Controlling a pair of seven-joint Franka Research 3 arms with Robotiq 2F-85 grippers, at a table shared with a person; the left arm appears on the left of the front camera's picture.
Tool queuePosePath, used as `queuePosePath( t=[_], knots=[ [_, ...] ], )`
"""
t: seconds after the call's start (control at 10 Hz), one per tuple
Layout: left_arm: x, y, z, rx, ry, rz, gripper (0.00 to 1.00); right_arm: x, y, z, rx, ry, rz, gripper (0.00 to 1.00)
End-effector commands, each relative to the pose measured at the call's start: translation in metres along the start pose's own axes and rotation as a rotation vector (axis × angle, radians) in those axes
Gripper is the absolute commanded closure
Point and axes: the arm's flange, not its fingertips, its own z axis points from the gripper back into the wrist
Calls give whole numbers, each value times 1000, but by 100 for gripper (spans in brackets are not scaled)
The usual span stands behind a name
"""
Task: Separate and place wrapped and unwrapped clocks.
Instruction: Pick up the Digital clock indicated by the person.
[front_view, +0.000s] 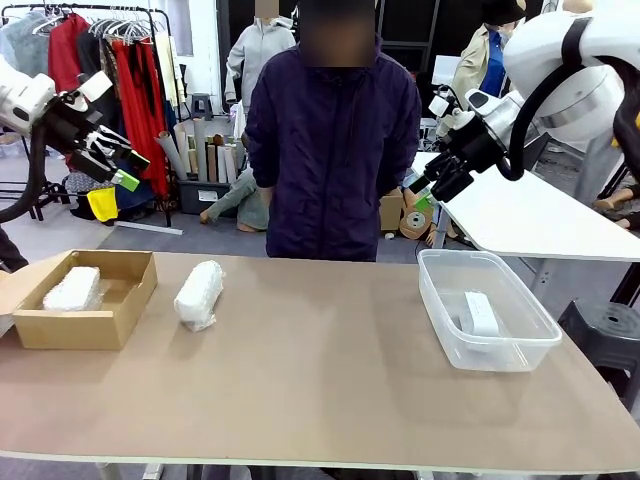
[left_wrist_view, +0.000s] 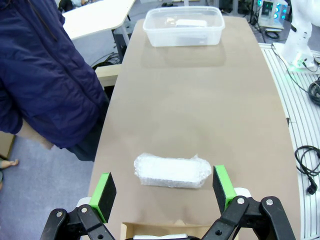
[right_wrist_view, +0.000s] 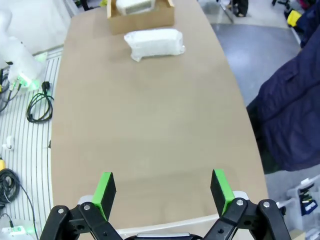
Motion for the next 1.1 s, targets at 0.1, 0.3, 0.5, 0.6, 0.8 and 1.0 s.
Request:
queuePosePath(
  t=[0.1, 0.3, 0.5, 0.6, 0.8, 1.0],
  knots=[
    [0, -5, 0, -2, -3, -13, 0, 1, -3, 2, 2, -3, 3, 0],
    [0, -5, 0, -2, -3, -13, 0, 1, -3, 2, 2, -3, 3, 0],
    [0, -5, 0, -2, -3, -13, 0, 1, -3, 2, 2, -3, 3, 0],
    [0, -5, 0, -2, -3, -13, 0, 1, -3, 2, 2, -3, 3, 0],
    [0, -5, 0, -2, -3, -13, 0, -2, -1, 1, 0, 0, -3, 0],
    [0, -5, 0, -2, -3, -13, 0, -2, -1, 1, 0, 0, -3, 0]
  ],
)
